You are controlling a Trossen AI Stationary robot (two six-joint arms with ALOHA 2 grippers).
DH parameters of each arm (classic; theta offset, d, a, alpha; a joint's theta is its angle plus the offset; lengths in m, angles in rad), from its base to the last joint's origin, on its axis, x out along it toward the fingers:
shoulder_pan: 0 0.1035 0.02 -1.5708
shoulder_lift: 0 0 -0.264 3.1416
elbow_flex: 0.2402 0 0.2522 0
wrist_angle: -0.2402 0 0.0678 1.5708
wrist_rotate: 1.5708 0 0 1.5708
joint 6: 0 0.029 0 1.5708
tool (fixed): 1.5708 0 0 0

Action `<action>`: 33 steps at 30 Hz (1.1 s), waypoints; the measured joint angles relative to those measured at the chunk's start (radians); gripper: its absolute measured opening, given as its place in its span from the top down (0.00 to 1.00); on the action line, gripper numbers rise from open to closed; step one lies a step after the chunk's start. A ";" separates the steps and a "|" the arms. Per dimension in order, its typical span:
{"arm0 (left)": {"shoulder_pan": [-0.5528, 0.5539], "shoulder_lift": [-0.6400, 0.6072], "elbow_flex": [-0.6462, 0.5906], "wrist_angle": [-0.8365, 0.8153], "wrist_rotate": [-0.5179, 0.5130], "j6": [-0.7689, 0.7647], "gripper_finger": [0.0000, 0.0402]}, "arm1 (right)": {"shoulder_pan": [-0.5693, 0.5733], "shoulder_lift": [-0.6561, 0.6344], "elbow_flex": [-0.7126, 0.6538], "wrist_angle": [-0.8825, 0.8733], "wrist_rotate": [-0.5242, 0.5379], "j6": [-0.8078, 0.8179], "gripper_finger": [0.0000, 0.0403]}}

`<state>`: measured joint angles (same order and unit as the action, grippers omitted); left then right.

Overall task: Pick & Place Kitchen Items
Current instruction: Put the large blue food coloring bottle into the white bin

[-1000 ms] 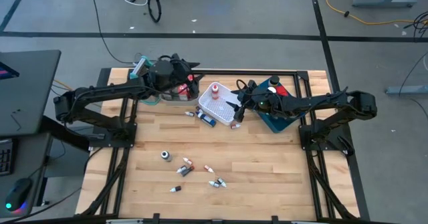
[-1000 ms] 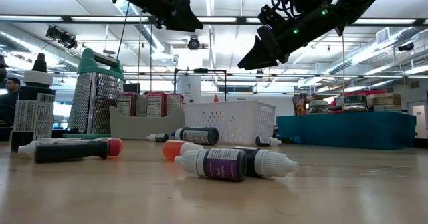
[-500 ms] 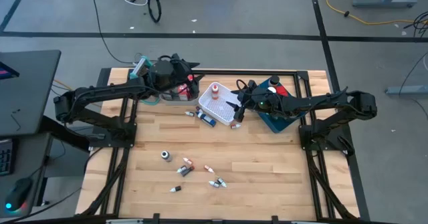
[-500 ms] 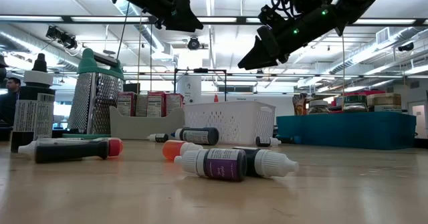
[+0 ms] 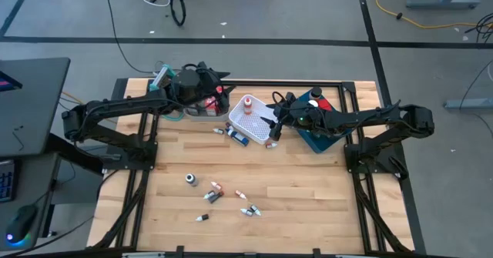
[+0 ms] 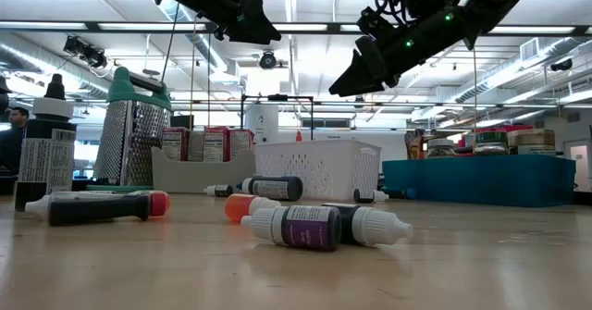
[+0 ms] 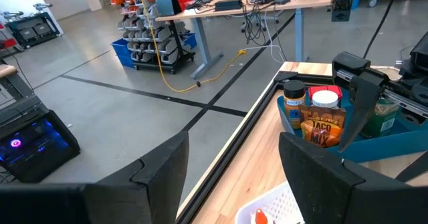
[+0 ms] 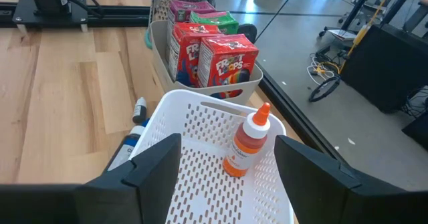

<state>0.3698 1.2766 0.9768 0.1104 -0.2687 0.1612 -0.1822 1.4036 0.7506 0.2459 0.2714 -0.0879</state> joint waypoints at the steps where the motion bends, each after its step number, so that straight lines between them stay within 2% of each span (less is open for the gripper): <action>1: 0.000 0.000 0.000 0.000 0.000 0.000 0.40 | 0.000 0.000 0.000 0.000 0.000 0.000 0.38; 21: 0.000 0.000 0.000 -0.007 0.003 0.014 0.40 | 0.000 0.000 0.000 0.000 0.000 0.000 0.38; 27: -0.019 -0.006 0.000 0.013 0.107 0.025 0.40 | 0.000 0.000 0.000 0.006 0.000 0.000 0.38; 33: -0.094 -0.040 0.002 -0.020 0.124 0.038 0.40 | 0.000 0.000 0.000 0.098 -0.018 0.029 0.38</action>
<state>0.2761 1.2369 0.9783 0.0908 -0.1452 0.1997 -0.1820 1.4036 0.7507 0.3439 0.2537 -0.0590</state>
